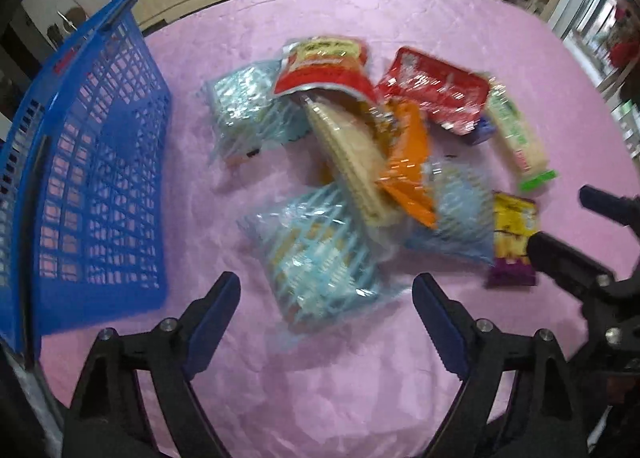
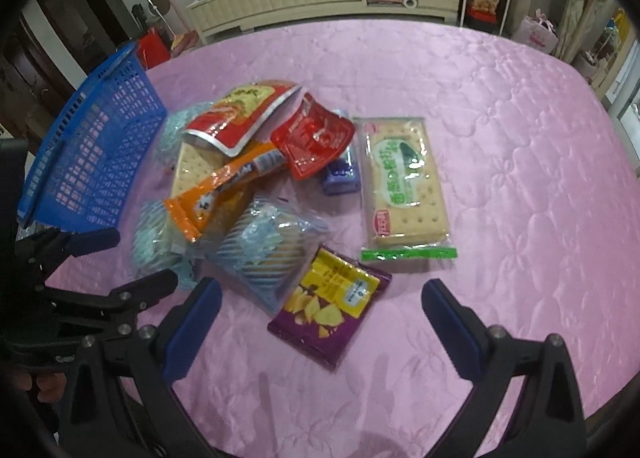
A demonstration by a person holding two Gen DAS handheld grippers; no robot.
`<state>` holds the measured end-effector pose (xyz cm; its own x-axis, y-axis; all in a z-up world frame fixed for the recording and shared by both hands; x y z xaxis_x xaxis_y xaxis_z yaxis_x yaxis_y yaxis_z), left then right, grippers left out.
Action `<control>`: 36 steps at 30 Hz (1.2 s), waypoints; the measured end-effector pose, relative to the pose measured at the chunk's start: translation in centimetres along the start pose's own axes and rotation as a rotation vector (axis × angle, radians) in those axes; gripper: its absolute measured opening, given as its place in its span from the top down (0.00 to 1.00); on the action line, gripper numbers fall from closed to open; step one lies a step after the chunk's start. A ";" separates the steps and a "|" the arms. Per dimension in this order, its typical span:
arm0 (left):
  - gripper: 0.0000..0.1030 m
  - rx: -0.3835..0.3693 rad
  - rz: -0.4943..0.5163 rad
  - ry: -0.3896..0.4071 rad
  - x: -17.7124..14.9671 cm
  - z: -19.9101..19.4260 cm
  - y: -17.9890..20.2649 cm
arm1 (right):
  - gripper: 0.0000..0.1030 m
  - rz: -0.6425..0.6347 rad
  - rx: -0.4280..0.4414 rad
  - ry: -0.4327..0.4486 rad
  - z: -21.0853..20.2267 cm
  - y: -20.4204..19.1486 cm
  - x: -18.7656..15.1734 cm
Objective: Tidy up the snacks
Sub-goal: 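Reach the left gripper to the blue-striped clear bag and close on it, then lift the striped bag over the basket with the left gripper while the right gripper reaches another striped bag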
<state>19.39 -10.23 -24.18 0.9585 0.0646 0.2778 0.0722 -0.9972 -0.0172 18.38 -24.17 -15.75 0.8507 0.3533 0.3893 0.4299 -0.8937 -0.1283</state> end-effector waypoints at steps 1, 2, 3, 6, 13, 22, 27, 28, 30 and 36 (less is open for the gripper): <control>0.15 -0.002 -0.003 -0.005 0.1 0.4 -0.1 | 0.02 0.002 0.002 -0.003 0.4 0.0 0.1; 0.15 -0.007 -0.008 -0.010 0.3 0.7 -0.1 | 0.02 0.004 0.004 -0.006 0.7 0.0 0.1; 0.15 -0.009 -0.012 -0.015 0.4 1.0 -0.2 | 0.02 0.009 0.012 -0.010 0.9 0.0 0.2; 0.18 -0.016 -0.028 -0.016 1.0 1.9 -0.6 | 0.02 0.025 0.029 -0.020 1.8 -0.2 0.3; 0.41 -0.034 0.002 -0.031 2.3 4.5 0.2 | 0.03 0.013 -0.021 -0.047 2.4 -0.1 0.1; 0.47 -0.095 0.000 0.021 -0.3 1.1 -0.2 | 0.04 -0.006 -0.058 -0.055 0.5 -1.4 -1.4; 0.47 -0.140 -0.001 0.089 -1.7 -1.8 -0.4 | 0.04 -0.011 -0.071 -0.028 -2.0 -2.5 -1.3; 0.47 -0.147 0.002 0.106 -1.7 -2.6 -0.5 | 0.04 -0.010 -0.071 -0.021 -2.6 -2.7 -1.2; 0.47 -0.165 0.010 0.143 -1.6 -4.7 -0.7 | 0.04 -0.015 -0.075 -0.004 -3.8 -3.4 -0.8; 0.47 -0.171 0.011 0.233 -0.5 -10.3 -1.7 | 0.04 -0.023 -0.088 0.067 -7.4 -5.5 1.0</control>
Point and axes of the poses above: each gripper's, at about its wrist camera, not at the fingertips, and z roughly the way its jaws point, y to its right, x to its top, the point moved 7 cm from there along z, roughly the way its jaws point, and after that the axes turned 7 degrees about -z, right-handed, at the moved point
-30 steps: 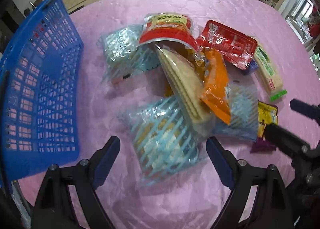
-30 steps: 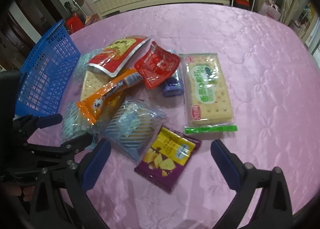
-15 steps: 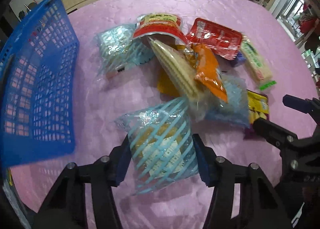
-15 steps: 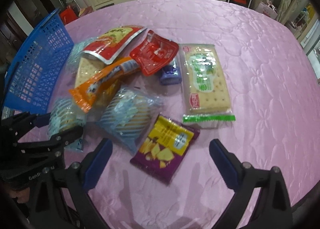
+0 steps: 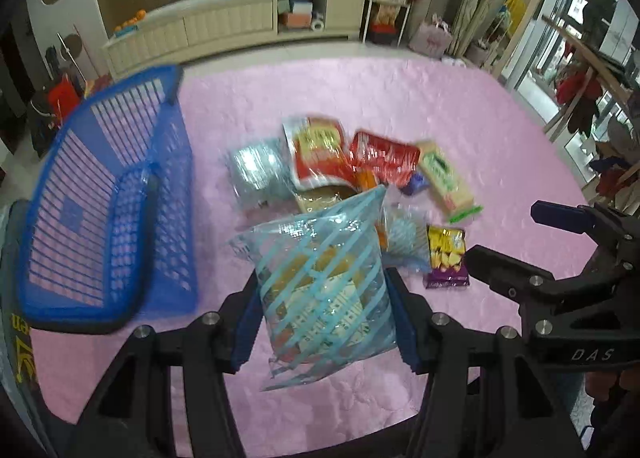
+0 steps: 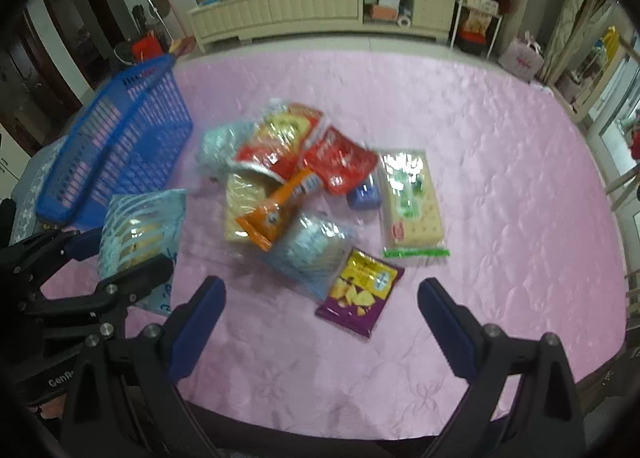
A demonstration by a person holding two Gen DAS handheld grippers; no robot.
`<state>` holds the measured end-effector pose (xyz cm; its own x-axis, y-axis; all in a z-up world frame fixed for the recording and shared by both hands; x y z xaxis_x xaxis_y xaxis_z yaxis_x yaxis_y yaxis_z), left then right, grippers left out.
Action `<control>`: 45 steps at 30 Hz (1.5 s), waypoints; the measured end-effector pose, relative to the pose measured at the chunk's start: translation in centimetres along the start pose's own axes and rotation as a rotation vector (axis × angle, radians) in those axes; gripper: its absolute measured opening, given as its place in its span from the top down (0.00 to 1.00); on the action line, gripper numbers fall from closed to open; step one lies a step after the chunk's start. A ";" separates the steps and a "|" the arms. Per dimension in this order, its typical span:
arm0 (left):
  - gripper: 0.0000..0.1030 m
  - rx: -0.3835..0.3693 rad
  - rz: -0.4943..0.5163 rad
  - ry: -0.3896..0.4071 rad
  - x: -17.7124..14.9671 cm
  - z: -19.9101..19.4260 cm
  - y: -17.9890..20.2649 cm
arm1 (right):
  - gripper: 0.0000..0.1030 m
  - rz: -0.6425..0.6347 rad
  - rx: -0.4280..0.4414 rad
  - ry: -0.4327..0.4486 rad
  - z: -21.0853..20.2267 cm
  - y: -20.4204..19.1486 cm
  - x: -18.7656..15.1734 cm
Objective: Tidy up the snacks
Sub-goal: 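Lift the striped bag over the basket with the left gripper while the right gripper reaches another striped bag, then open the left gripper to drop the bag in the basket while the right gripper grasps the second striped bag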
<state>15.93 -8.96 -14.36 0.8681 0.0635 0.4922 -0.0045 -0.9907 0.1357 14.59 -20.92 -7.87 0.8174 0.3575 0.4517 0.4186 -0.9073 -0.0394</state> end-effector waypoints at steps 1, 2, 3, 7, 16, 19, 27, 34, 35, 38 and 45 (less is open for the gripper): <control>0.47 0.000 0.002 0.012 0.4 -0.7 -0.1 | 0.04 0.003 0.001 0.010 -0.4 -0.3 0.4; 0.47 -0.002 0.004 0.025 0.7 -1.3 -0.4 | 0.04 0.002 0.004 0.020 -0.9 -0.6 0.9; 0.47 -0.004 0.008 0.036 1.1 -1.9 -0.7 | 0.04 -0.007 0.007 0.033 -1.4 -1.1 1.7; 0.47 0.017 0.012 0.078 2.9 -5.3 -3.1 | 0.04 -0.068 0.026 0.076 -2.2 -3.2 4.4; 0.47 0.072 -0.076 0.076 6.1 -6.9 -9.5 | 0.09 -0.148 0.127 0.033 0.9 -7.9 9.4; 0.47 0.096 -0.090 0.066 7.0 -6.5 -11.1 | 0.14 -0.145 0.178 -0.031 3.6 -9.1 10.3; 0.47 0.139 -0.150 0.045 8.1 -5.3 -15.9 | 0.15 -0.136 0.217 -0.144 10.0 -10.3 12.1; 0.47 0.163 -0.196 0.011 9.0 -3.3 -19.9 | 0.20 -0.116 0.248 -0.228 15.0 -10.3 12.7; 0.47 0.158 -0.207 0.004 9.0 -2.7 -20.3 | 0.21 -0.112 0.250 -0.239 15.6 -10.4 12.8; 0.47 0.149 -0.212 -0.007 9.3 -1.4 -21.1 | 0.22 -0.100 0.269 -0.262 17.3 -10.8 13.0; 0.46 0.160 -0.171 -0.023 10.3 0.9 -21.8 | 0.22 -0.127 0.215 -0.292 20.3 -11.6 13.0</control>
Point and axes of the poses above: each gripper's, at about its wrist camera, not at the fingertips, and z roughly the way its jaws point, y to its right, x to its top, the point moved 7 cm from there along z, roughly the way its jaws point, and after that the axes turned 7 degrees about -z, right-handed, at the moved point
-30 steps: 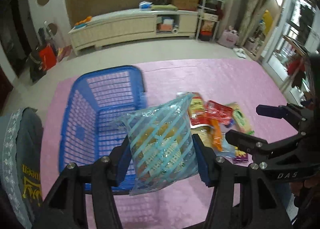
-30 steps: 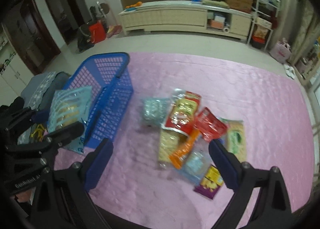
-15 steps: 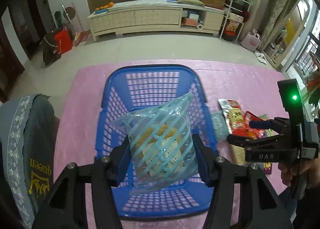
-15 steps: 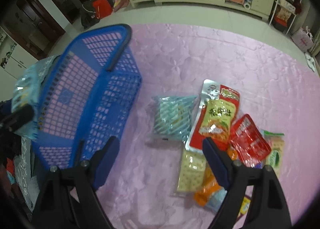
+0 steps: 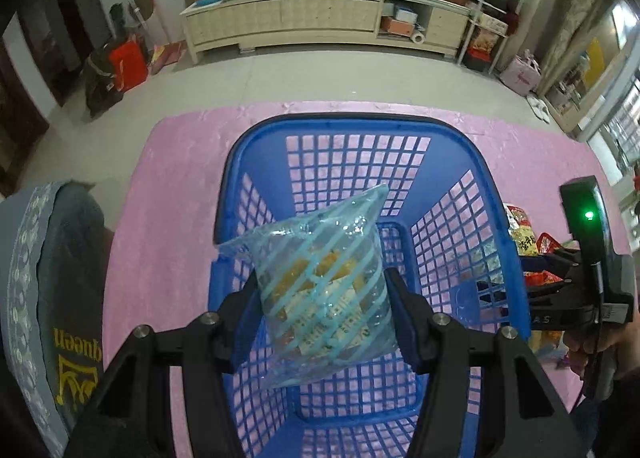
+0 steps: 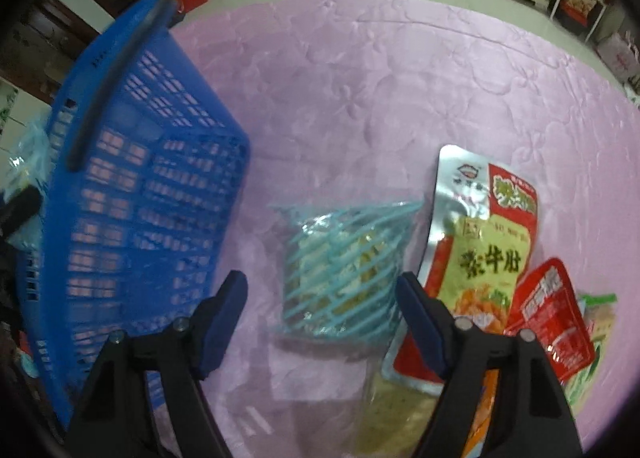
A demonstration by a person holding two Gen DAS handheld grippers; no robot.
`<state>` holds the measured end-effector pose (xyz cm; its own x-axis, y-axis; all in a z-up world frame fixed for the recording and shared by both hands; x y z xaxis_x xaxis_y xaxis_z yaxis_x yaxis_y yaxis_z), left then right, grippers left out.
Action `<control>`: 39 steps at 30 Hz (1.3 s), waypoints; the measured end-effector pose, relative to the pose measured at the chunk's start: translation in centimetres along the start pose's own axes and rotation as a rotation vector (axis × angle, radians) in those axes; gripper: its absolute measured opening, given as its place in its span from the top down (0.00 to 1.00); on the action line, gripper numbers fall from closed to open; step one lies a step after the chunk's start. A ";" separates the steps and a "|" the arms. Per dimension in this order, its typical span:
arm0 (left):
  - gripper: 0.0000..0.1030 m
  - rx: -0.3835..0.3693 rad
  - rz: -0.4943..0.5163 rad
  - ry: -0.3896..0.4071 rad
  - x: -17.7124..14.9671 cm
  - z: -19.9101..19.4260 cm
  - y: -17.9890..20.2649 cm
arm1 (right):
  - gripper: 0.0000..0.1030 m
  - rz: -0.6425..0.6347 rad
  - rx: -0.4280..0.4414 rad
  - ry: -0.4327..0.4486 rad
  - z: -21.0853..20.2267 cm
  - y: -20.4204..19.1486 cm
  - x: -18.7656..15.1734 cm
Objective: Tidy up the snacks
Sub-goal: 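Open the left gripper to drop the bag in the basket while the right gripper grasps the second striped bag, then carry the second striped bag over the basket with the right gripper and release it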
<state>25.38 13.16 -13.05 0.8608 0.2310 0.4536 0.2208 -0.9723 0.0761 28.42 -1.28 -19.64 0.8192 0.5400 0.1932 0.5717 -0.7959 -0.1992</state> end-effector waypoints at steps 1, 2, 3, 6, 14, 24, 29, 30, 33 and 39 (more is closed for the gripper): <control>0.46 0.001 0.013 0.002 0.1 0.2 0.2 | 0.22 -0.003 -0.008 -0.003 0.4 0.0 0.1; 0.46 -0.003 0.025 0.000 0.2 0.4 0.5 | 0.23 -0.007 -0.014 -0.004 0.8 -0.1 0.2; 0.46 -0.012 0.028 -0.006 0.3 0.7 0.8 | 0.29 -0.013 -0.034 -0.005 1.1 -0.1 0.2; 0.45 -0.026 0.034 -0.020 0.3 1.4 1.1 | 0.38 -0.050 -0.059 0.018 1.2 -0.3 0.4; 0.40 0.000 0.035 0.009 0.2 0.0 0.7 | 0.42 -0.025 -0.018 0.054 -0.5 -0.9 -0.7; 0.37 -0.034 0.028 0.040 -2.1 -4.4 0.8 | 0.42 0.009 -0.024 0.139 -7.8 -1.4 -3.0; 0.37 -0.039 0.030 0.076 -2.5 -7.0 0.6 | 0.42 -0.001 -0.049 0.200 -11.9 -2.4 -3.6; 0.37 -0.040 0.032 0.083 -2.5 -7.5 0.4 | 0.42 -0.002 -0.051 0.214 -12.7 -2.8 -3.8; 0.35 -0.042 0.044 0.112 -2.5 -9.3 0.3 | 0.42 -0.003 -0.033 0.243 -14.6 -4.0 -4.0; 0.30 -0.055 0.055 0.149 -2.4 -11.2 -0.1 | 0.42 -0.026 0.002 0.273 -16.4 -6.1 -2.3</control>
Point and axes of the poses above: each gripper's, at about its wrist camera, not at the fingertips, and z roughly the way its jaws point, y to its right, x to its top, the point moved 7 cm from there along z, roughly the way its jaws point, and after that the axes turned 7 degrees about -z, right-handed, at the moved point
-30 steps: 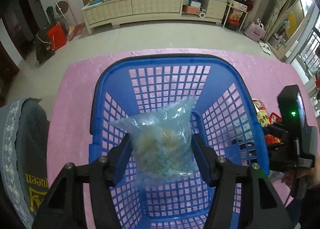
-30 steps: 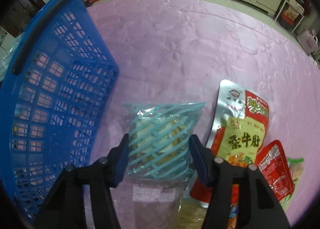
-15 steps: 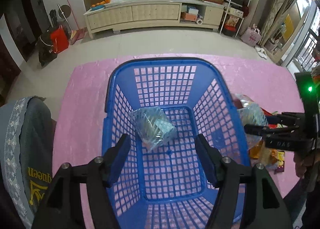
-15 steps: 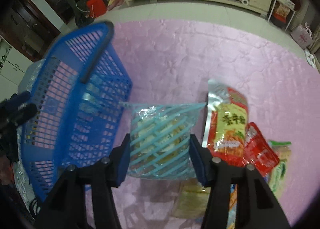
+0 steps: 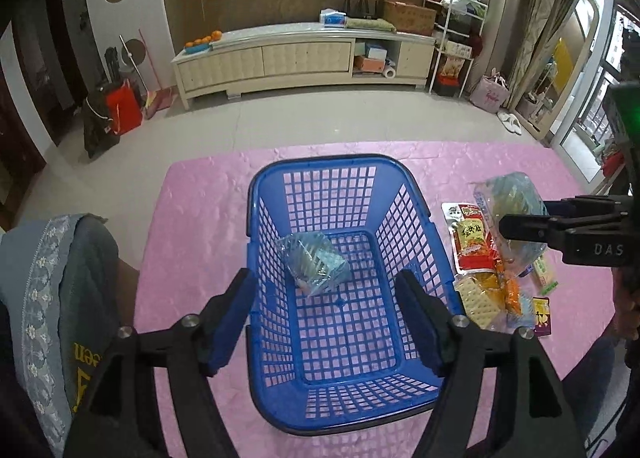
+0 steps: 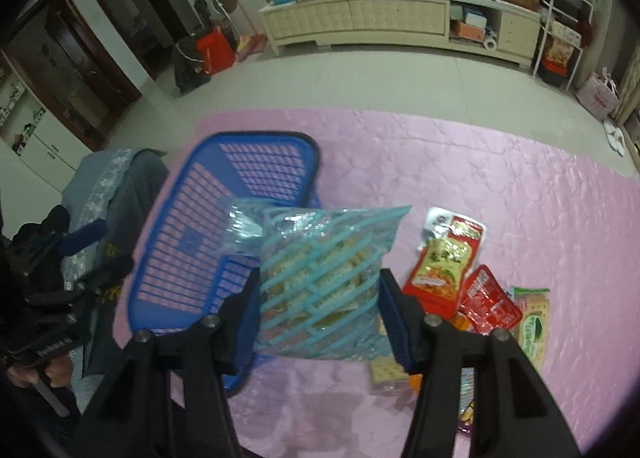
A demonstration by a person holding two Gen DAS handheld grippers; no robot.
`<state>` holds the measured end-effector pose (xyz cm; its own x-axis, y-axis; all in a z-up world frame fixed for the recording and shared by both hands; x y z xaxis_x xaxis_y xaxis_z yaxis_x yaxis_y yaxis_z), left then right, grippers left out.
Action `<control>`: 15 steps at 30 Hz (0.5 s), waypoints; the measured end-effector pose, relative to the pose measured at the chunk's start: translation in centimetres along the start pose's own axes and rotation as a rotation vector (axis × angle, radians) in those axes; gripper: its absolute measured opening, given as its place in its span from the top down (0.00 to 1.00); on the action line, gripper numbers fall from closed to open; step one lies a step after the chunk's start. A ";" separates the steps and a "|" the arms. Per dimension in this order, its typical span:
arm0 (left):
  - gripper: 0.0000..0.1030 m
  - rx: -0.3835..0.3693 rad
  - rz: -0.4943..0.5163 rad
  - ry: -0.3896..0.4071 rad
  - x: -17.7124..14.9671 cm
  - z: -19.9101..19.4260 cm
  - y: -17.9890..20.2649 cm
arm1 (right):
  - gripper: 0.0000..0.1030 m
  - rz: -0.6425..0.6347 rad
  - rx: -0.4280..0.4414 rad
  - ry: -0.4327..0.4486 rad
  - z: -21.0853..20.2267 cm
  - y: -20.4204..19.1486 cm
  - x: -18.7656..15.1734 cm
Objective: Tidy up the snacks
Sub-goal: 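Carry the second striped bag over the basket with the right gripper and release it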
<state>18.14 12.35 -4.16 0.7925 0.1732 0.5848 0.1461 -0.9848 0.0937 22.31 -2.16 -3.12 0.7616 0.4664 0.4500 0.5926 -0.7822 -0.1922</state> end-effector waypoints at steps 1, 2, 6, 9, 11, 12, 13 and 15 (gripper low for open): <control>0.30 -0.002 -0.002 0.003 0.1 -0.1 -0.2 | 0.42 -0.004 0.006 0.001 -0.2 -0.3 0.6; 0.30 -0.004 -0.006 0.004 0.2 -0.1 -0.3 | 0.42 -0.011 0.010 0.001 0.0 -0.7 1.0; 0.30 -0.001 -0.016 0.004 0.4 0.5 -1.2 | 0.42 -0.033 0.022 -0.013 0.7 -2.5 2.9; 0.30 0.008 -0.019 0.000 0.6 1.1 -1.9 | 0.42 -0.045 0.020 -0.024 1.7 -3.4 3.9; 0.30 0.011 -0.024 -0.003 0.6 1.5 -2.5 | 0.42 -0.051 0.021 -0.035 2.4 -4.1 4.4; 0.30 0.013 -0.027 -0.005 0.7 1.7 -2.8 | 0.42 -0.058 0.023 -0.044 2.9 -4.5 4.7; 0.30 0.015 -0.030 -0.009 0.8 2.1 -3.1 | 0.42 -0.062 0.023 -0.052 3.4 -4.9 5.0; 0.30 0.018 -0.036 -0.013 1.1 2.4 -3.6 | 0.42 -0.070 0.021 -0.068 4.4 -5.4 5.5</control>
<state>19.95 16.16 -5.81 0.7942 0.2084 0.5709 0.1848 -0.9777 0.0997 24.45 6.49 -3.47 0.7336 0.5472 0.4031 0.6500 -0.7380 -0.1812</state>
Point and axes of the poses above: each gripper's, at about its wrist camera, not at the fingertips, and z roughly the way its jaws point, y to its right, x to its top, the point moved 7 cm from there along z, roughly the way its jaws point, and after that the axes turned 7 degrees about -z, right-handed, at the moved point
